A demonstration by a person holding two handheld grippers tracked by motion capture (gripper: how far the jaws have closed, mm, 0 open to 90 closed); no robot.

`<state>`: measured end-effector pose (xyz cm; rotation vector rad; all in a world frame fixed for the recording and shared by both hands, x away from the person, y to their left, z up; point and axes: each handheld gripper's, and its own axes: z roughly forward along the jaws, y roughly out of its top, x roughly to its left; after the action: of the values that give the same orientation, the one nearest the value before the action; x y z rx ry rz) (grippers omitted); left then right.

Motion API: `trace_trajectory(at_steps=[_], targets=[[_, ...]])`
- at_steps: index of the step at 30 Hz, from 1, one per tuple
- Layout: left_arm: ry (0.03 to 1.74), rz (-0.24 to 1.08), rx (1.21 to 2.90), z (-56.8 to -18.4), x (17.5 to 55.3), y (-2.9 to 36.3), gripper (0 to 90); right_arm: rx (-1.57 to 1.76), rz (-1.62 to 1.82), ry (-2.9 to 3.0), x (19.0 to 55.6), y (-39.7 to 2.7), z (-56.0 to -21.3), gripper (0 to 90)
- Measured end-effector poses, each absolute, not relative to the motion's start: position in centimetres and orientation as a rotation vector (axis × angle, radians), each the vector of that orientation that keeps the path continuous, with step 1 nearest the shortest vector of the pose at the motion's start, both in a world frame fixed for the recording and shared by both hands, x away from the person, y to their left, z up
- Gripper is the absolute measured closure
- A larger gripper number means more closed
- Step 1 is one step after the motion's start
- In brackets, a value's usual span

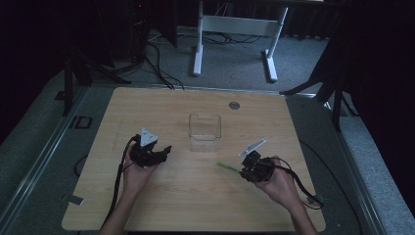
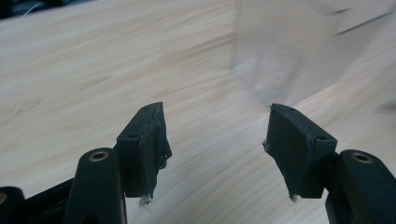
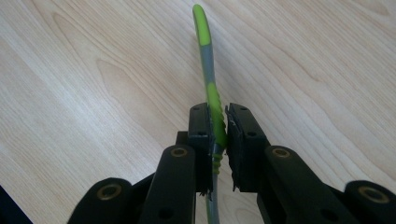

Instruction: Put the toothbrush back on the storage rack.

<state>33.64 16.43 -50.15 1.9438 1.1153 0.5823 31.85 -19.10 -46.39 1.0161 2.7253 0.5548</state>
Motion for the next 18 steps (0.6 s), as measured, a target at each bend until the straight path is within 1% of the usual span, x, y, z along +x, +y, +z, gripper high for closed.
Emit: trace_trajectory(at_steps=[7, 18], targets=[[0.926, 0.562, 2.017, -48.8, 32.8, 14.4, 37.3, 0.968, 0.594, 2.72, 31.7, -18.8, -45.9, 80.4], [0.742, 0.466, 2.099, -48.8, 32.2, 12.2, 37.4, 0.916, 0.667, 2.743, 31.6, -18.5, -45.1, 80.4]])
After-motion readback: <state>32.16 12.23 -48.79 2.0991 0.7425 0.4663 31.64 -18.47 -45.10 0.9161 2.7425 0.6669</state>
